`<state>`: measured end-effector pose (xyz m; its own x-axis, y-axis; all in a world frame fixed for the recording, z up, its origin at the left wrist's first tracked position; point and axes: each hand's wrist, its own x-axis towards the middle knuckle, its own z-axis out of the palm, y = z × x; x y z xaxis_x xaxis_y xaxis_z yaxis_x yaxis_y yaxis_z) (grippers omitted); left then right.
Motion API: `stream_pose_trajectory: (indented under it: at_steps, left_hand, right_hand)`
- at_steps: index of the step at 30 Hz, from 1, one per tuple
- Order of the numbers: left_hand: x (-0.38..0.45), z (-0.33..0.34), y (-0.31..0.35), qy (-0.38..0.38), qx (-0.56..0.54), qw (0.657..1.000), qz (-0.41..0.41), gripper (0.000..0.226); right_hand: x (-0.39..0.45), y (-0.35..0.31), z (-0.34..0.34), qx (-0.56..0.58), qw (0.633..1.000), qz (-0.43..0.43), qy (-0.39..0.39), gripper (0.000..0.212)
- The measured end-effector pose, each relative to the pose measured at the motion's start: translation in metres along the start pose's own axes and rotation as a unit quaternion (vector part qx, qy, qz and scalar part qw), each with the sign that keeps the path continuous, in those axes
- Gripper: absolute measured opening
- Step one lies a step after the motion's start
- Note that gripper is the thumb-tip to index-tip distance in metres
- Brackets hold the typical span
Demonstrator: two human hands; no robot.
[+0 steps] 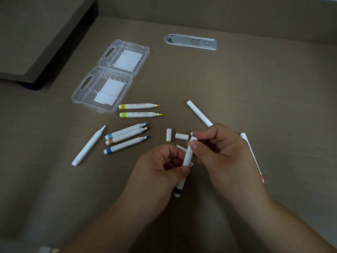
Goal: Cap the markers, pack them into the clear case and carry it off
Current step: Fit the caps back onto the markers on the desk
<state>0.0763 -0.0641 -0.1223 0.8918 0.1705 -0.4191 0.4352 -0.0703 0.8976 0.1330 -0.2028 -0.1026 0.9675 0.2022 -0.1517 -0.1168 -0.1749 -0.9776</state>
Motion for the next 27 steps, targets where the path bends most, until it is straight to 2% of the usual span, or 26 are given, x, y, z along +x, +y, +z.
stream_pose_trajectory:
  at_steps: [8, 11, 13, 16, 20, 24, 27]
  left_hand:
    - [-0.007, 0.014, 0.005, 0.032, -0.016, 0.999, -0.008, 0.017]
    - [-0.014, 0.015, 0.01, 0.048, 0.004, 0.999, -0.002, 0.011]
    - [-0.016, 0.007, 0.009, 0.091, 0.056, 0.994, 0.005, 0.009]
    - [-0.012, -0.015, 0.002, 0.175, 0.179, 0.968, 0.019, 0.01]
    - [0.001, -0.049, -0.011, 0.264, 0.271, 0.922, 0.077, 0.021]
    - [0.014, -0.071, -0.021, 0.257, 0.471, 0.838, 0.095, 0.022]
    - [0.014, -0.071, -0.019, 0.239, 0.51, 0.824, 0.066, 0.02]
  right_hand:
    - [-0.005, 0.0, -0.003, -0.024, 0.999, -0.005, -0.034, 0.028]
    - [0.003, -0.008, -0.02, -0.031, 0.999, -0.001, 0.031, 0.027]
    - [0.017, -0.011, -0.048, -0.057, 0.994, 0.01, 0.088, 0.022]
    - [0.036, -0.002, -0.092, -0.211, 0.97, 0.027, 0.119, 0.017]
    - [0.042, 0.018, -0.116, -0.355, 0.926, 0.073, 0.104, 0.018]
    - [0.037, 0.032, -0.117, -0.357, 0.924, 0.103, 0.089, 0.021]
    - [0.036, 0.041, -0.113, -0.383, 0.917, 0.076, 0.083, 0.024]
